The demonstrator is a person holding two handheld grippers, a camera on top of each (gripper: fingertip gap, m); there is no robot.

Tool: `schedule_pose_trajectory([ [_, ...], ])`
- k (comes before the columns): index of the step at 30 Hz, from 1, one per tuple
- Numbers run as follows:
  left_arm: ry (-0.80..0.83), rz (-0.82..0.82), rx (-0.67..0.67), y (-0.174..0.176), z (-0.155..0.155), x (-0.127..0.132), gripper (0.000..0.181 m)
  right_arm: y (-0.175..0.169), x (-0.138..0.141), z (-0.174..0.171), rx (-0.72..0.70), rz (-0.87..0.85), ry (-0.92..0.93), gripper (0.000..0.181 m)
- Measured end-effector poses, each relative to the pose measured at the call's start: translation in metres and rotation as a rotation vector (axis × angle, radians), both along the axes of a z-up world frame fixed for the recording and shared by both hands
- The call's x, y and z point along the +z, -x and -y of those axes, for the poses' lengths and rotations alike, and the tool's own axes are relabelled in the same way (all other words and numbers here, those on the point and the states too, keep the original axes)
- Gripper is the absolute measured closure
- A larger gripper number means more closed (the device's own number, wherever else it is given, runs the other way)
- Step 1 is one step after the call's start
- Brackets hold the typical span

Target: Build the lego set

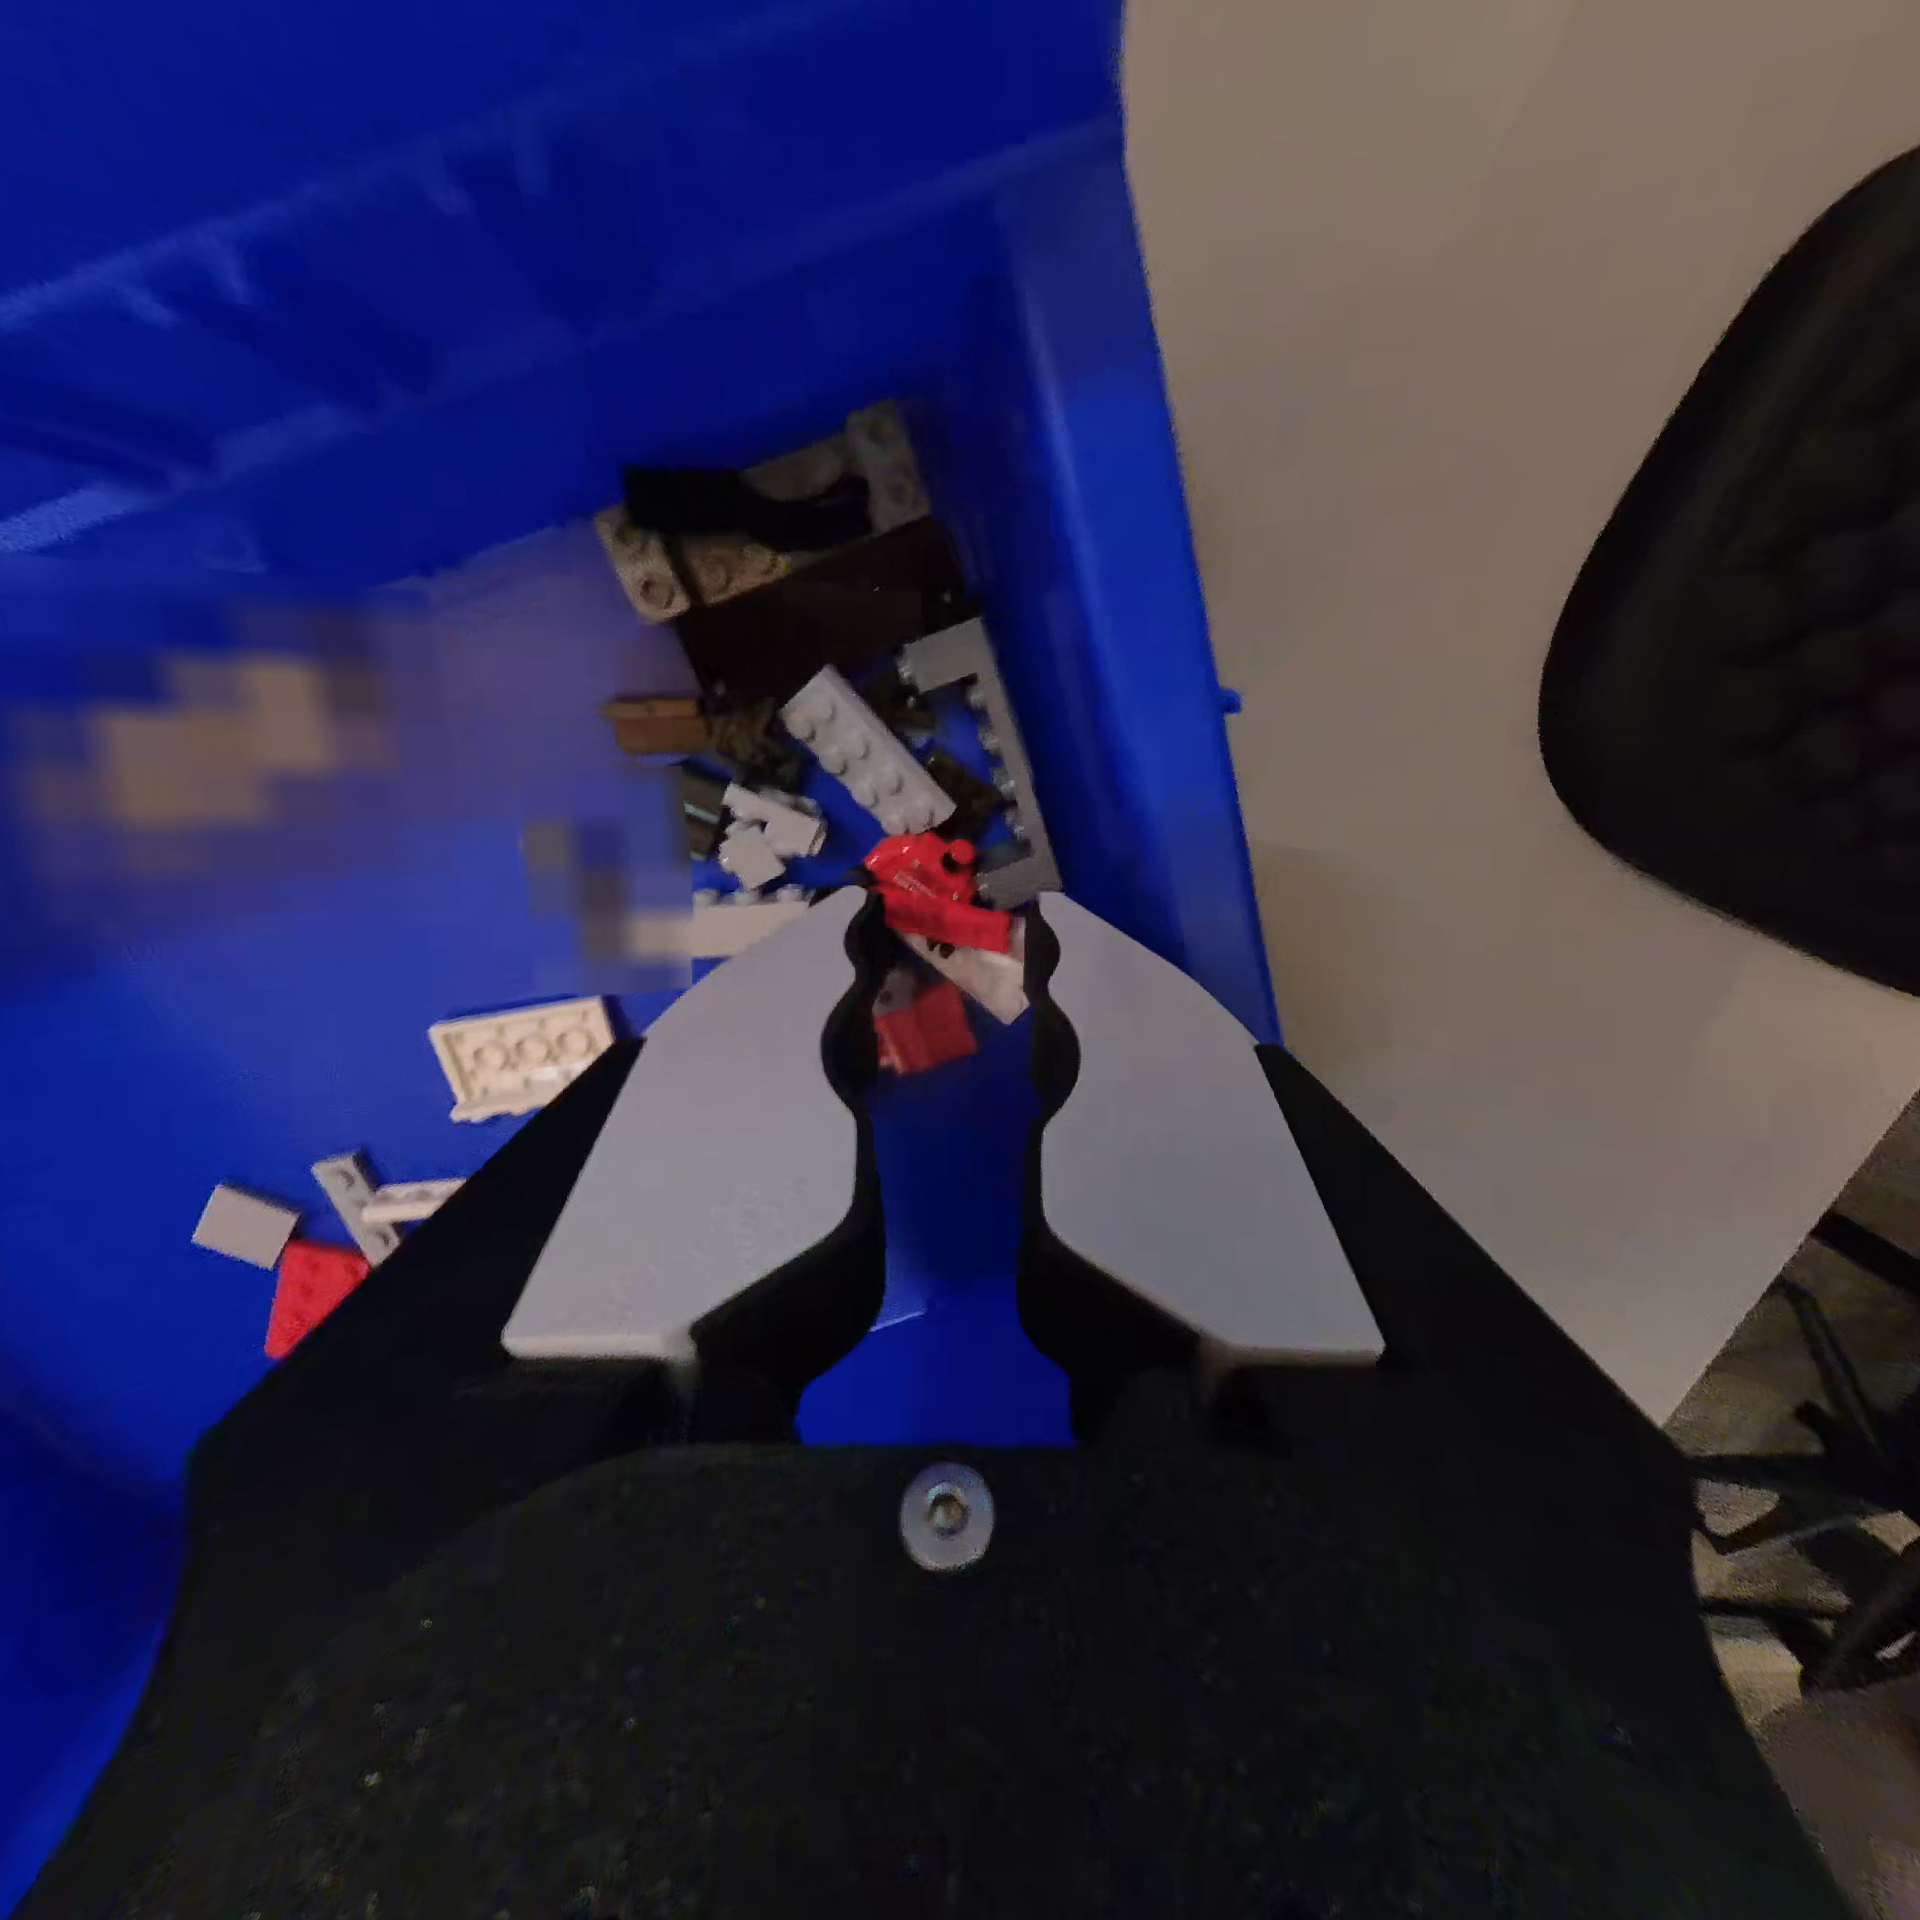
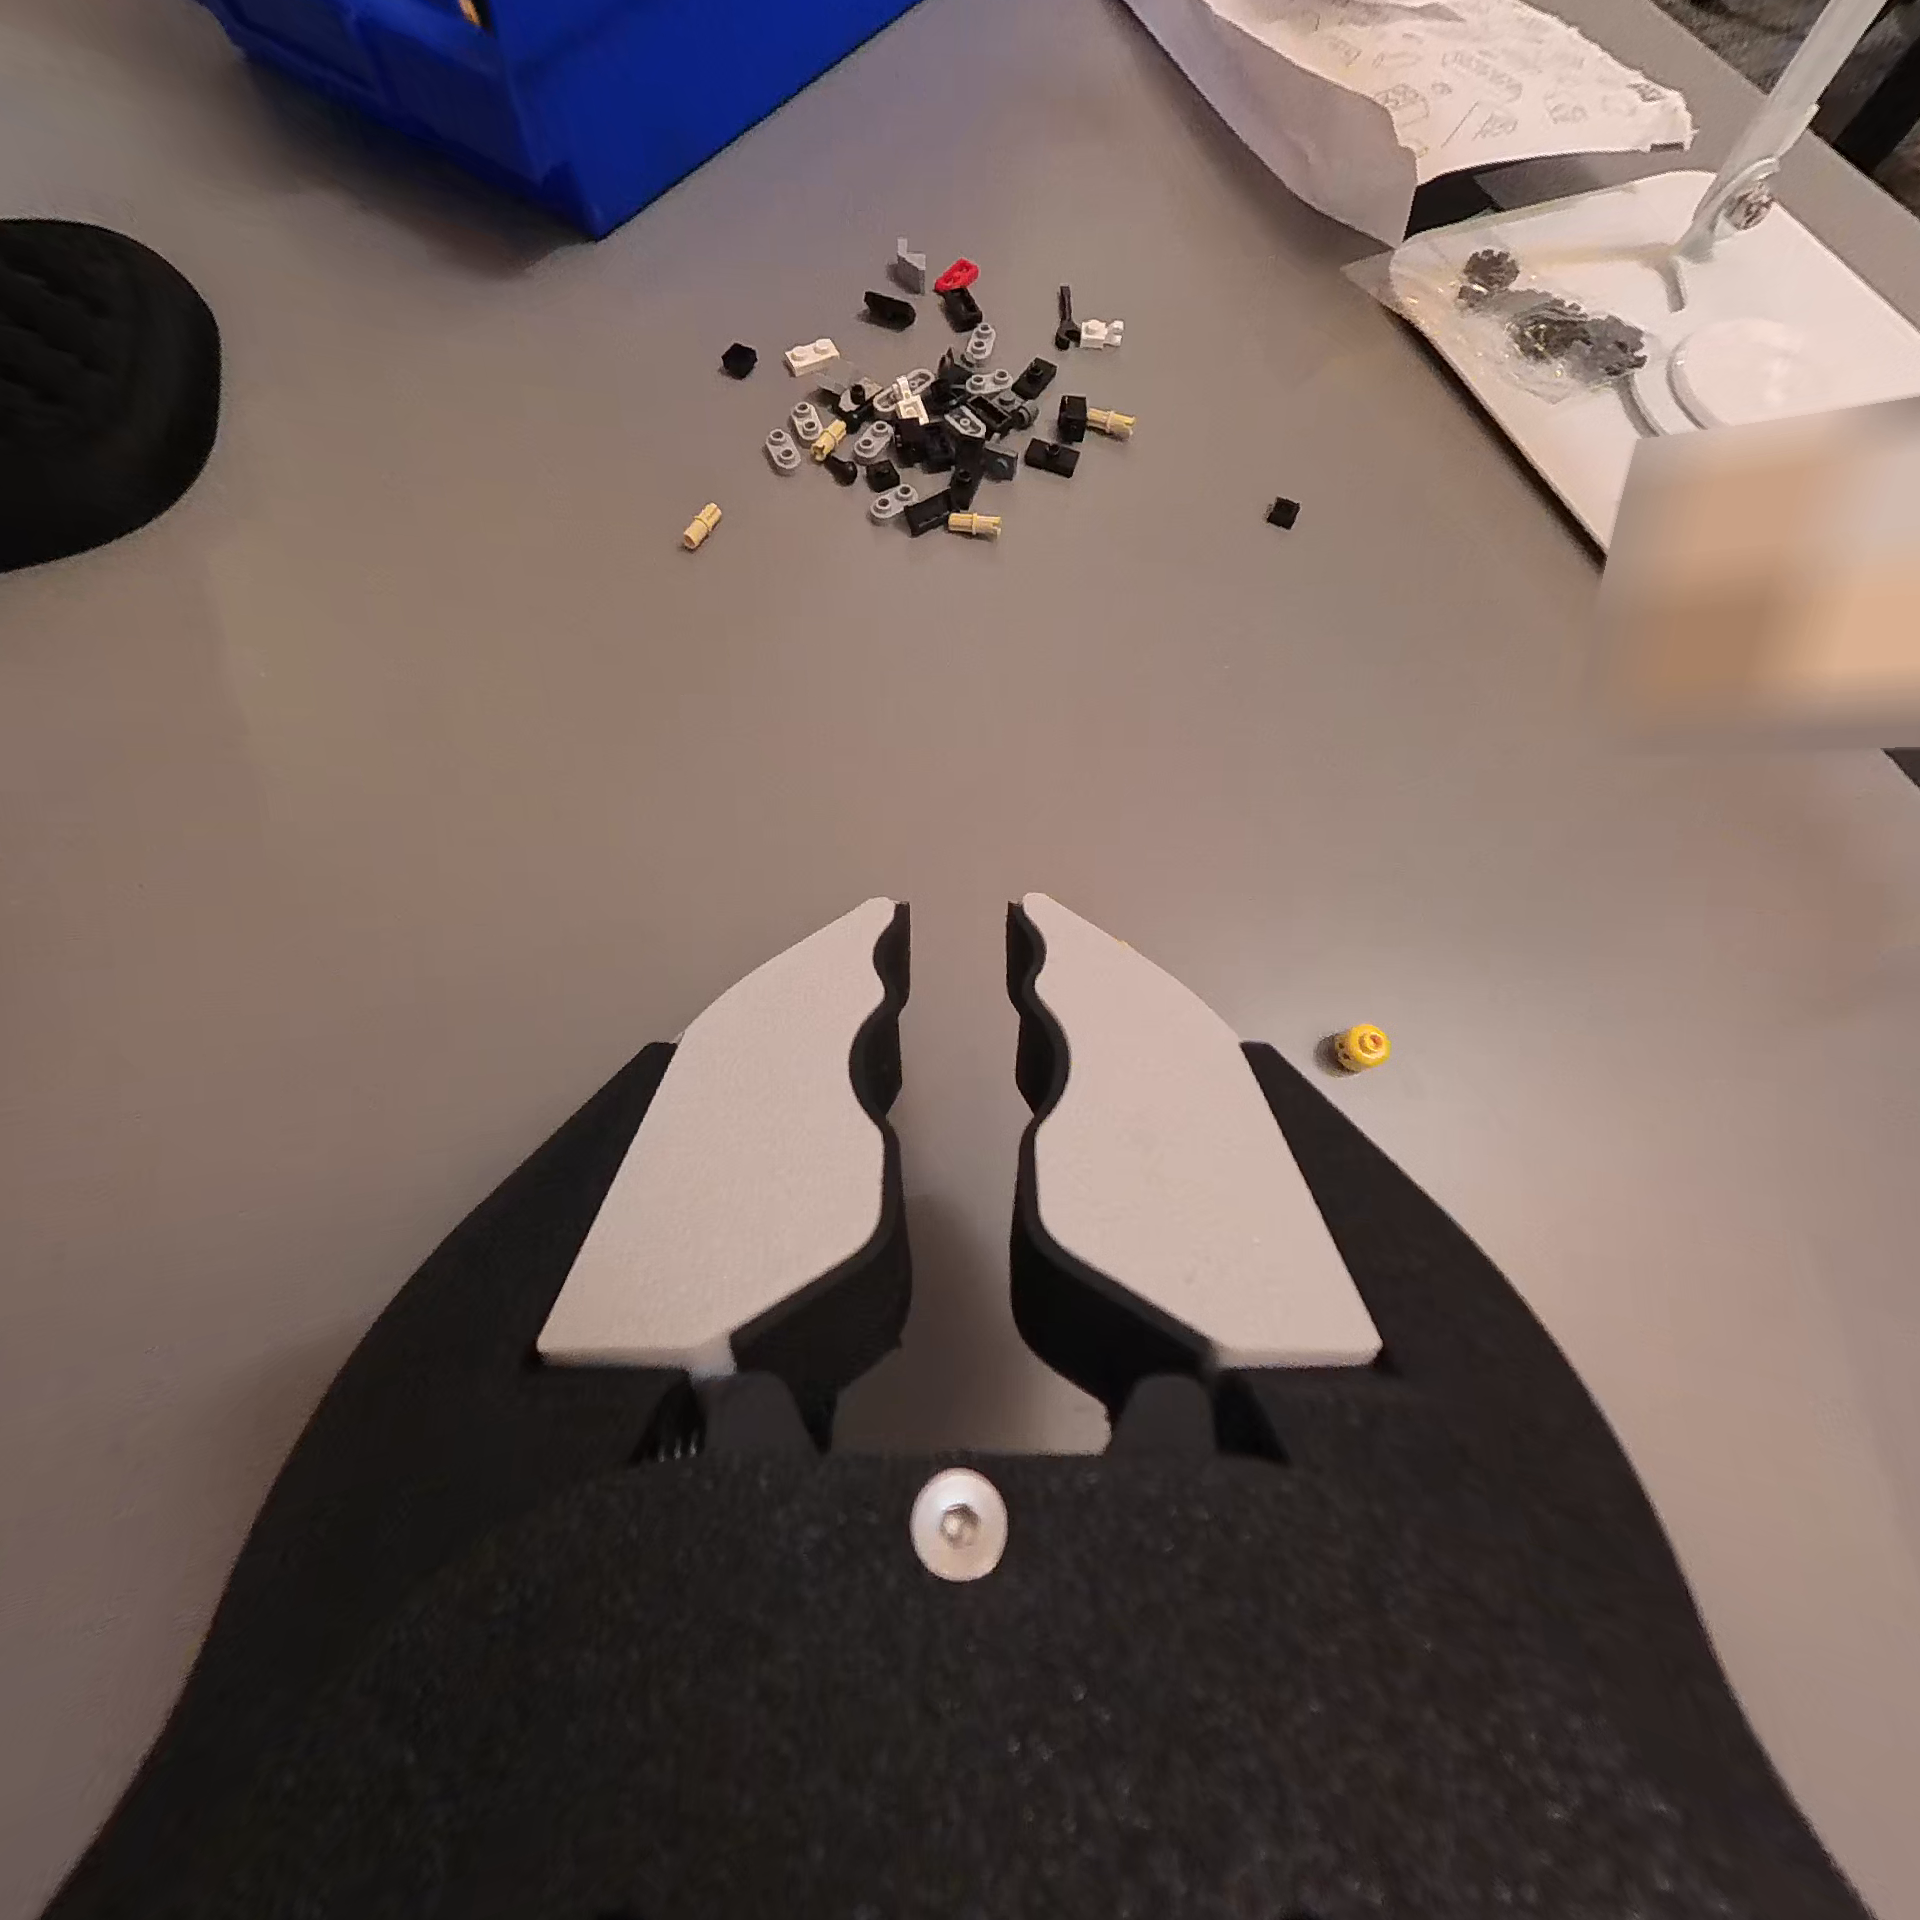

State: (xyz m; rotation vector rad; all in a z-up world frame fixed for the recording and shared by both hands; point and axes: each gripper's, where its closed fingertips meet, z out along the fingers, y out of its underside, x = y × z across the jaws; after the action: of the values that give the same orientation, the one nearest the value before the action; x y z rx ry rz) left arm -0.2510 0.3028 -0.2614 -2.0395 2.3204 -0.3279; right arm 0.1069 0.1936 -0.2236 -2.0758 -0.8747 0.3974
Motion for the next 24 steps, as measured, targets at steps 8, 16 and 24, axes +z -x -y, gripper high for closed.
schedule_pose_trajectory([
  [8,0.012,-0.033,-0.038,-0.003,-0.010,0.001,0.165,0.000,-0.002,0.001,-0.004,-0.018,-0.002,0.165],
  [16,0.102,-0.048,-0.022,-0.009,-0.004,-0.003,0.155,-0.005,-0.003,0.004,-0.026,-0.044,-0.006,0.166],
  [24,0.108,-0.069,0.045,-0.001,-0.011,-0.006,0.162,-0.007,-0.001,0.006,-0.032,-0.059,-0.016,0.167],
])
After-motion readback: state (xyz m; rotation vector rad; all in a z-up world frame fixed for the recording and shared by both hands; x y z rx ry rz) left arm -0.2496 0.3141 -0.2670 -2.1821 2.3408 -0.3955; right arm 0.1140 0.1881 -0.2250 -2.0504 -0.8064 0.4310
